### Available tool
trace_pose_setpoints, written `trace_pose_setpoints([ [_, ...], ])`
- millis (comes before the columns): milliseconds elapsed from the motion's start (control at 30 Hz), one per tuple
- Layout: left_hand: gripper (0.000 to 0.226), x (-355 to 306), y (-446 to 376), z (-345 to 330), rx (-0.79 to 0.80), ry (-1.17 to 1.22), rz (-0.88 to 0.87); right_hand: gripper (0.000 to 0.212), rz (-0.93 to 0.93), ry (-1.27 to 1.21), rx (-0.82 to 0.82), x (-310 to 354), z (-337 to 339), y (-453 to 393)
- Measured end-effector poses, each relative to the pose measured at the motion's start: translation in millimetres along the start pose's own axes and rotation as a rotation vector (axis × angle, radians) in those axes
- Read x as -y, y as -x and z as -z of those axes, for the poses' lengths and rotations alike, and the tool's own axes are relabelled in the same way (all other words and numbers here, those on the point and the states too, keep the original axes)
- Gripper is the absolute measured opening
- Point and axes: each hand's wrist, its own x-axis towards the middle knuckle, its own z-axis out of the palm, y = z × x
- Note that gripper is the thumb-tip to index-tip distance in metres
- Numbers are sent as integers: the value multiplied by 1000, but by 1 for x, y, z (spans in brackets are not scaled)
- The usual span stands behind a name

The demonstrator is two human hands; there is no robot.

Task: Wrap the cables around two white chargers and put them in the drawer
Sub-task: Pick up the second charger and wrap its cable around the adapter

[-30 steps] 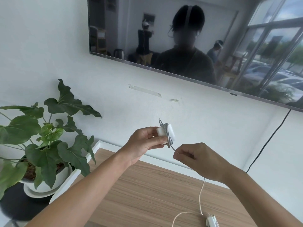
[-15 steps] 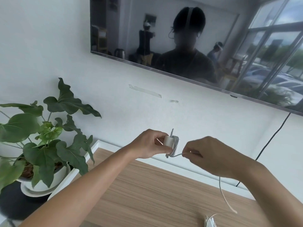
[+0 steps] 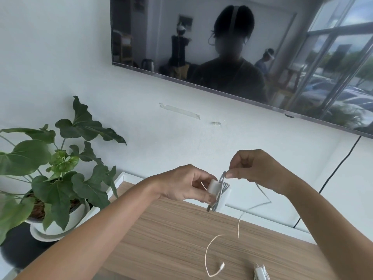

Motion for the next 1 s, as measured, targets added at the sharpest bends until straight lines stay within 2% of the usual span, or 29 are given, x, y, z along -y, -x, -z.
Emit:
trace_pose_setpoints([
  [167, 42, -4, 6, 0, -7, 205, -111, 26, -67, -290, 5, -33, -4, -6],
  [233, 47, -5, 7, -2, 2, 260, -133, 38, -102, -349, 22, -47, -17, -7],
  [333, 45, -9, 7, -4, -41, 323, -171, 70, -125, -414, 21, -66, -37, -4],
  [367, 43, -10, 7, -3, -74, 341, -175, 70, -134, -437, 13, -70, -42, -2],
  [467, 38, -9, 5, -3, -175, 415, -187, 38, -171, -466, 11, -71, -59, 6],
  [500, 36, -8, 3, -4, -213, 444, -191, 34, -169, -455, 13, -68, -65, 10],
  [633, 26, 3, -4, -1, -397, 588, -142, 36, -126, -319, -10, -45, -78, 26],
  [700, 24, 11, -5, 2, -448, 566, -101, 36, -112, -167, -36, -35, -76, 31],
  [800, 23, 20, -7, 3, -486, 444, -45, 34, -80, 164, -5, -24, -67, 41],
  [900, 24, 26, -8, 3, -516, 399, -4, 28, -40, 312, 41, -13, -59, 53],
  [1000, 26, 29, -9, 3, -465, 343, 47, 25, 55, 607, 59, 1, -49, 63],
])
